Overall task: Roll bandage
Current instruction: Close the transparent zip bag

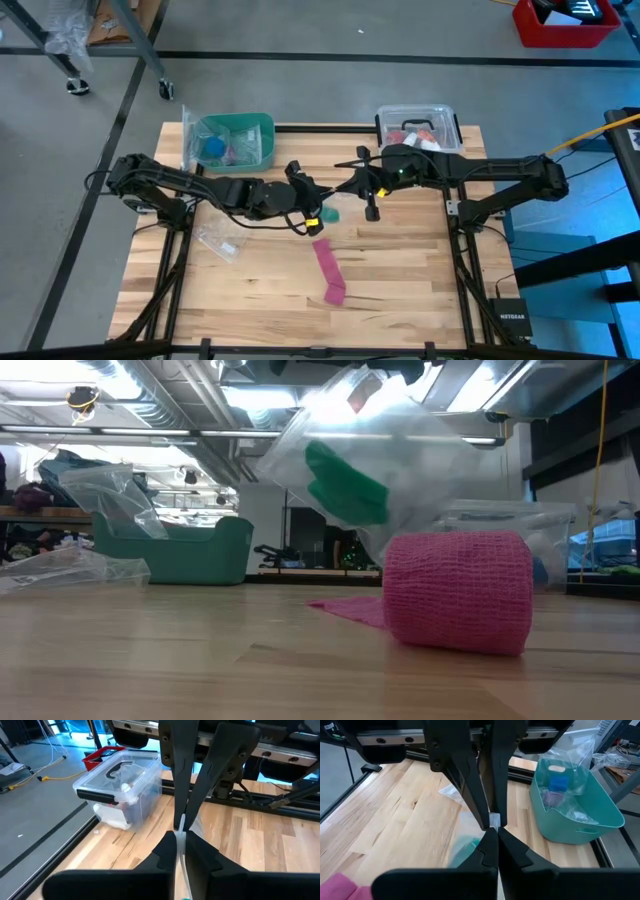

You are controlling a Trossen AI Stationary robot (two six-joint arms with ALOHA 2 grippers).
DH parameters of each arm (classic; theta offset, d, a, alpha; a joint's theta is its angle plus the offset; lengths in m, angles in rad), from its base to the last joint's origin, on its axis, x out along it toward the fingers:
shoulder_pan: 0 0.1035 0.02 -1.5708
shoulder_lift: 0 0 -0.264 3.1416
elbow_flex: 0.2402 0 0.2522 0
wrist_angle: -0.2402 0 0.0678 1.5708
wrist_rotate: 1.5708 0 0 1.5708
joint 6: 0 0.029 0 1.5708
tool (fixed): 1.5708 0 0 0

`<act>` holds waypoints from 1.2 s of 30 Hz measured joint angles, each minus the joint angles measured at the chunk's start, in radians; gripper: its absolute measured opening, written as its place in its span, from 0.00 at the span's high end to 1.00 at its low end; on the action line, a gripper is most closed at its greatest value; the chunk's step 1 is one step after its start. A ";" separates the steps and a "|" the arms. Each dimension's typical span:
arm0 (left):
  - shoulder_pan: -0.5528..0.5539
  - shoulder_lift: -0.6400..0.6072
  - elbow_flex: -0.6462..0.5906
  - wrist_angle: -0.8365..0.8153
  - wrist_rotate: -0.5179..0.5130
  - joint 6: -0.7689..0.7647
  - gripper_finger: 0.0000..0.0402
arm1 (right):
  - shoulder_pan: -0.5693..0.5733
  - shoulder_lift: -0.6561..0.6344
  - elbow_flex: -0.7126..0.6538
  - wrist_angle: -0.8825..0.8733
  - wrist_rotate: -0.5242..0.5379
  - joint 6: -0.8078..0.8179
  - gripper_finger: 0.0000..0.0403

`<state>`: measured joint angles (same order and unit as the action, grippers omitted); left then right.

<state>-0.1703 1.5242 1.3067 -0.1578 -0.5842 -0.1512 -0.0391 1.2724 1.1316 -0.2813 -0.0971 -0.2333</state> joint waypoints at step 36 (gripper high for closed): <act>-0.039 -0.001 -0.001 -0.177 -0.010 -0.076 0.98 | -0.001 -0.085 0.002 0.001 0.000 -0.006 0.95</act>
<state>-0.2092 1.5230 1.3056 -0.3345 -0.5941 -0.2269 -0.0399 1.1872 1.1332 -0.2802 -0.0975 -0.2398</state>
